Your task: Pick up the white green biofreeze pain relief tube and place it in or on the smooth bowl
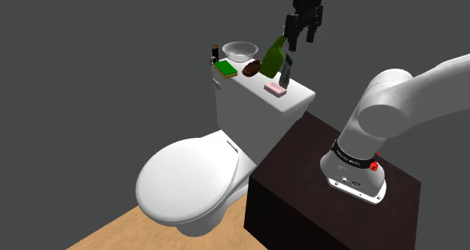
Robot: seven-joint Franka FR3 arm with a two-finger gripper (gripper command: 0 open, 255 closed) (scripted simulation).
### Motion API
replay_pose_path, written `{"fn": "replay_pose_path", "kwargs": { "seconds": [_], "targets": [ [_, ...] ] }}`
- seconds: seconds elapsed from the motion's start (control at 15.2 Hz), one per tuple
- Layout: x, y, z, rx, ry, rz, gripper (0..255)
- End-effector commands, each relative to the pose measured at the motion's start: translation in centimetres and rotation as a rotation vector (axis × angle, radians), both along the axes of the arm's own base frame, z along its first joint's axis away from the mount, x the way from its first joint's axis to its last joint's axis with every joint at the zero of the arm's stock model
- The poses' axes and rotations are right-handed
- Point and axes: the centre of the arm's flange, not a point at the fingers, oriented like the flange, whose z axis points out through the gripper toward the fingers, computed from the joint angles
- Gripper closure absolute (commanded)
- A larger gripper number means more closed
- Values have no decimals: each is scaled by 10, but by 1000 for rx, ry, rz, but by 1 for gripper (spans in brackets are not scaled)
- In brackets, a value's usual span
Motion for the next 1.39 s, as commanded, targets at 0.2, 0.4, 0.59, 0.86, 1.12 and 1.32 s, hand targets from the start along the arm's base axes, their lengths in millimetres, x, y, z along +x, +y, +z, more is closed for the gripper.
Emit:
{"fn": "replay_pose_path", "kwargs": {
  "seconds": [0.2, 0.4, 0.59, 0.86, 1.12, 1.32],
  "targets": [
    [9, -13, -25, -53, -103, -182, 0],
    [18, -29, -48, -105, -206, -363, 0],
    [27, -47, -69, -158, -308, -545, 0],
    [33, -65, -90, -199, -390, -689, 0],
    [37, -71, -110, -199, -390, -689, 0],
    [40, -74, -123, -199, -390, -689, 0]
  ]
}}
